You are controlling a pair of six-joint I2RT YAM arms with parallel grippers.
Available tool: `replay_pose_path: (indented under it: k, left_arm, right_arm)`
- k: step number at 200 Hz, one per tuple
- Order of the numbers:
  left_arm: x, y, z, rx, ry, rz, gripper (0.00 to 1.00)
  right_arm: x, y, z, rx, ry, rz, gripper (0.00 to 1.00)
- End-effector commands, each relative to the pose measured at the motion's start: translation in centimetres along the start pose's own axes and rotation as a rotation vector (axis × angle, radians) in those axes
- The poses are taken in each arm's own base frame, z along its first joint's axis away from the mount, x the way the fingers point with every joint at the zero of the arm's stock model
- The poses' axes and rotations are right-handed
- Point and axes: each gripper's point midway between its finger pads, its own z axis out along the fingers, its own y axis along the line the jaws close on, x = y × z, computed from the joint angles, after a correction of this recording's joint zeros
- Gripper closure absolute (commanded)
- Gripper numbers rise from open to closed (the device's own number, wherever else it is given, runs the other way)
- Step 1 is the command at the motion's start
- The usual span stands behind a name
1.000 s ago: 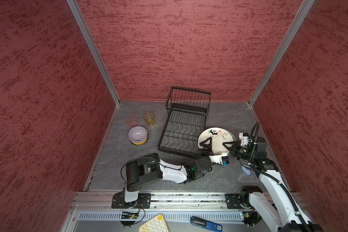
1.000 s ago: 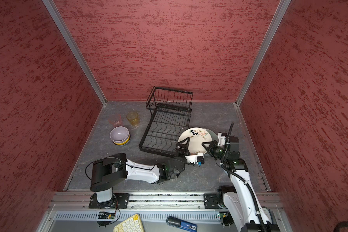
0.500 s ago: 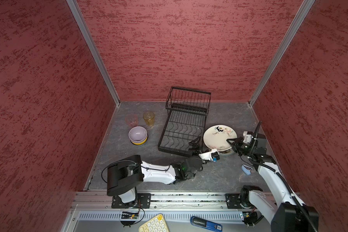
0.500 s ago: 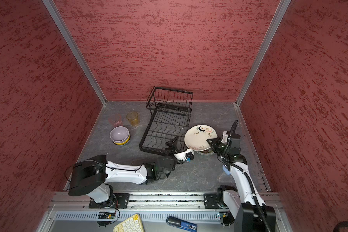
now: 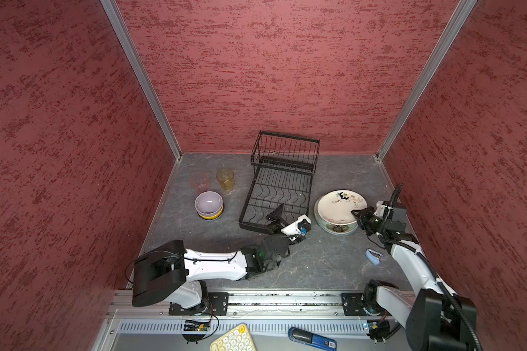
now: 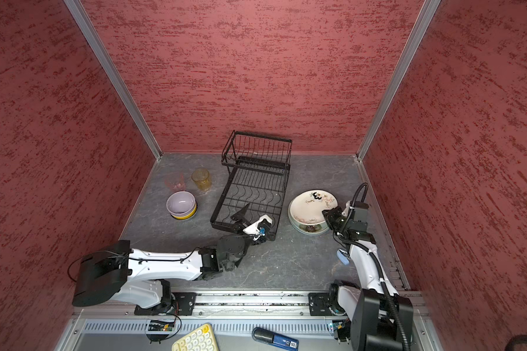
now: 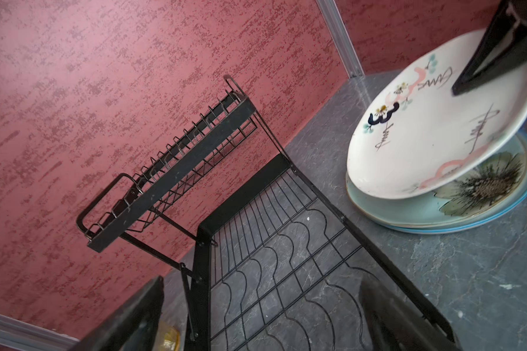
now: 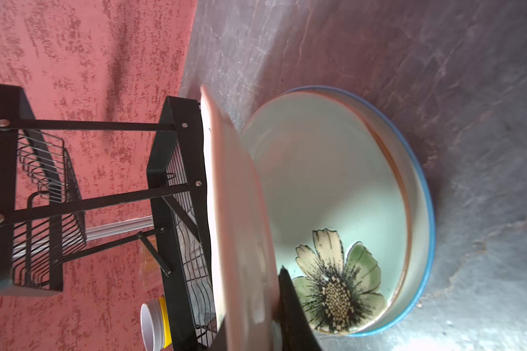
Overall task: Unload the mixed dishes from the dish rack
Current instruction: 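Lower the white plate onto the green plate with the right gripper while the left withdraws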
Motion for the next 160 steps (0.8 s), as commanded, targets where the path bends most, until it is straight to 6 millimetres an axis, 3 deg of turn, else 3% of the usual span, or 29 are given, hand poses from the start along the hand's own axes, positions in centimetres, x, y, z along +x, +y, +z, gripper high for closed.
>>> replay_pose_path:
  k: [1,24,71,79,97,126,160]
  left_arm:
    - [1.3,1.1,0.2,0.041,0.015,-0.179,0.0]
    - [1.5,2.5,0.1,0.041,0.003,-0.249,0.01]
    - [2.9,3.4,0.0,0.026,0.022,-0.267,0.0]
    - [2.8,3.4,-0.1,0.026,0.022,-0.267,0.0]
    - [2.6,3.9,-0.3,0.019,0.015,-0.279,0.0]
    - [2.4,4.5,-0.9,0.017,0.001,-0.3,0.0]
    - [3.0,5.2,-1.1,0.006,0.015,-0.308,0.0]
  right_arm:
    - [-2.0,3.0,-0.5,-0.105,-0.079,-0.066,1.0]
    - [-1.7,2.3,-0.1,-0.072,-0.053,-0.078,1.0]
    - [-0.8,0.9,0.9,-0.017,-0.013,-0.084,1.0]
    - [-0.9,0.4,1.0,0.006,-0.012,-0.09,0.9]
    - [-0.6,-0.2,1.5,0.05,0.009,-0.126,0.84]
    - [-0.1,-1.3,2.3,0.125,0.066,-0.171,0.59]
    - [-0.1,-2.5,2.6,0.189,0.071,-0.209,0.2]
